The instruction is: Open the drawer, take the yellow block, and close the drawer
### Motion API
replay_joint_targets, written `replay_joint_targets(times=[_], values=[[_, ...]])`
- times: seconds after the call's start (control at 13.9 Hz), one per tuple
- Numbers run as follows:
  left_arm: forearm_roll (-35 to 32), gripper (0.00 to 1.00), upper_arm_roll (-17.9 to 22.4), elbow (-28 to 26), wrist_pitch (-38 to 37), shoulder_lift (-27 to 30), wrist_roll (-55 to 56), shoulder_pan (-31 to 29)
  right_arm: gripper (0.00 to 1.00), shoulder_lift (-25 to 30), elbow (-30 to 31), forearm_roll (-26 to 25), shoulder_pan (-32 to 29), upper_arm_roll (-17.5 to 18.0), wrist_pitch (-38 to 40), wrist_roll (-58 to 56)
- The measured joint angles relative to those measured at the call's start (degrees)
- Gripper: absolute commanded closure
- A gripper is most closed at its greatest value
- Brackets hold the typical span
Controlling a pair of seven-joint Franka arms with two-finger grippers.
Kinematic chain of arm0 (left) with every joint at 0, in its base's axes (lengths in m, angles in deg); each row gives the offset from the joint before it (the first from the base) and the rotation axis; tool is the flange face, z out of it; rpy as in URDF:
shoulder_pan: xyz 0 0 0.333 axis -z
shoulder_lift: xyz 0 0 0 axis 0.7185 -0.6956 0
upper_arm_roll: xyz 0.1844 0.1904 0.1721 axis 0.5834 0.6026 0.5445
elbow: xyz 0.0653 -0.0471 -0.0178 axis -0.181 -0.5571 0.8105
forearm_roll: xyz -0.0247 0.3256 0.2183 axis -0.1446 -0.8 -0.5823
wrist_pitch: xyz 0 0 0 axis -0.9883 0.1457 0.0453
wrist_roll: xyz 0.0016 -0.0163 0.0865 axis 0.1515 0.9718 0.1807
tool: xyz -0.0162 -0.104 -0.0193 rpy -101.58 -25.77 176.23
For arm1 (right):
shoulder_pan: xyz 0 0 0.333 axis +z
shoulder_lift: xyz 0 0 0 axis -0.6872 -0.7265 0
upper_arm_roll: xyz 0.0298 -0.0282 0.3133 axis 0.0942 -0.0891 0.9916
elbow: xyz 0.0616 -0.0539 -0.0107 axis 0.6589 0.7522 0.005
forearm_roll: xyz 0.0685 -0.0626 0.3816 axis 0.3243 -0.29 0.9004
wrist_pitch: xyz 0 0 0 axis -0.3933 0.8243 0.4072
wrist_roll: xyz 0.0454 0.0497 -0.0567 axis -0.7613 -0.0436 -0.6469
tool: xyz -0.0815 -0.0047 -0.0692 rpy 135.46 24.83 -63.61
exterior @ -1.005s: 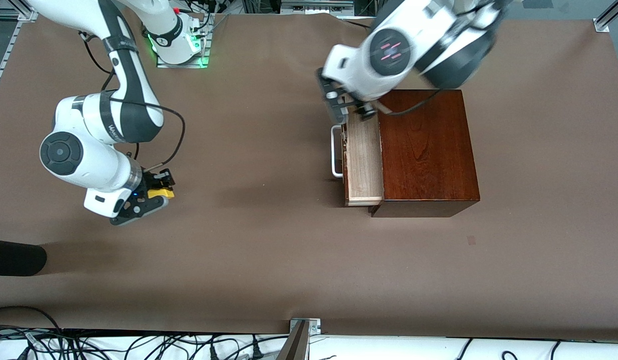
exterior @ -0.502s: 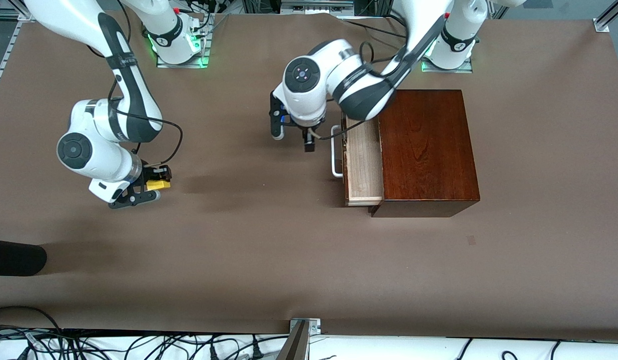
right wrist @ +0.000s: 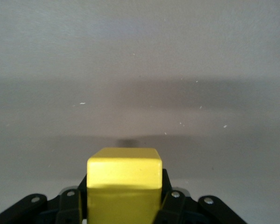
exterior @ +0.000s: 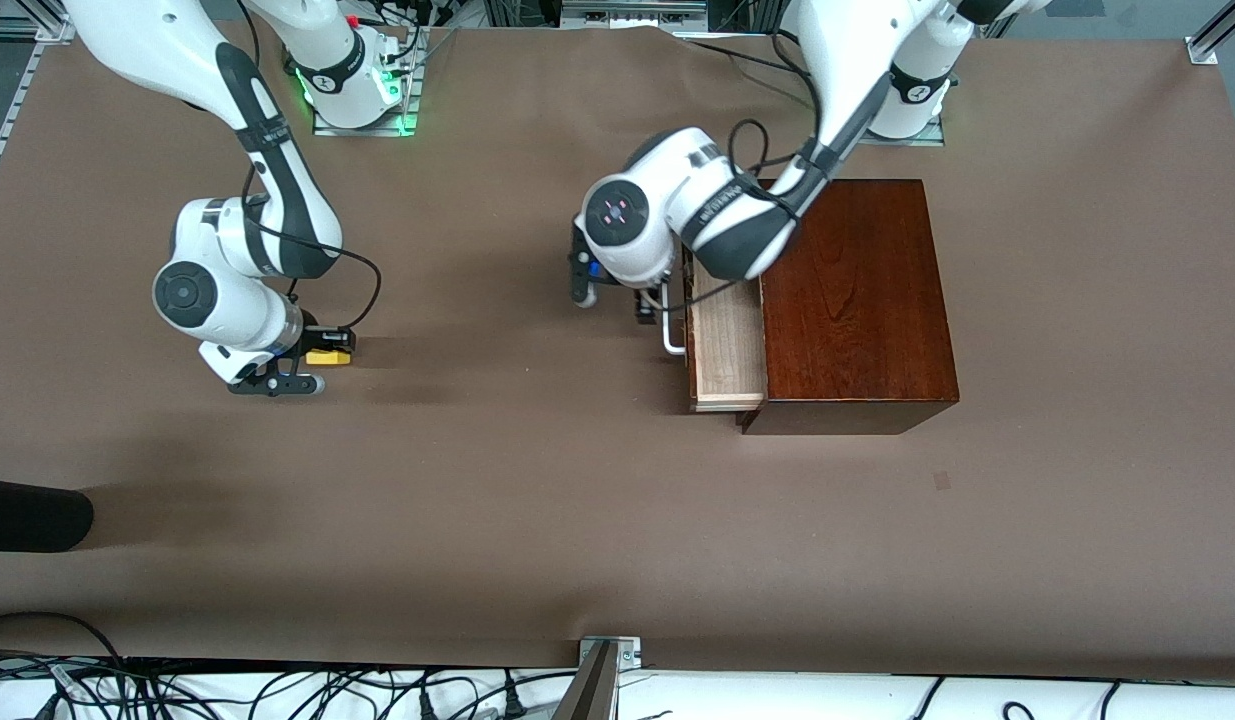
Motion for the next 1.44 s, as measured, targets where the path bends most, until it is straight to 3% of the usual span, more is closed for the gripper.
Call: replay_joint_targets(times=[0.14,0.22,0.29,0.36,0.65,1.08,1.44], values=[[-0.3,0.0,-0.4,0.2,-2.9,0.0,-0.9,-1.4,1.0,-1.0,2.9,0.0,0.0,0.1,-4.9,0.4],[-1.0,0.0,-0.1,0.2,-4.5,0.0,-1.3,-1.9,0.85,-0.7,3.3,0.0,0.0,0.1,-5.3,0.5],[-2.3,0.0,-0.2,0.3,-6.2,0.0,-1.4,-2.2,0.27,-0.6,3.4,0.0,0.0,0.2,-5.4,0.5],[-4.8,0.0,0.0,0.3,-8.1,0.0,-1.4,-2.2,0.0,-0.6,3.4,0.0,0.0,0.2,-5.4,0.5],[-7.5,0.0,1.0,0.3,-11.5,0.0,-1.4,-2.9,0.0,1.7,2.3,0.0,0.0,0.2,-2.9,0.4],[-7.3,0.0,0.4,1.7,-10.8,1.2,-1.4,-4.6,0.0,16.2,-9.0,0.0,0.0,0.3,20.5,-1.7],[-7.4,0.0,0.8,3.9,-11.8,11.5,-1.5,-9.8,0.0,20.8,-22.7,-0.1,-4.9,5.3,37.9,-5.0]])
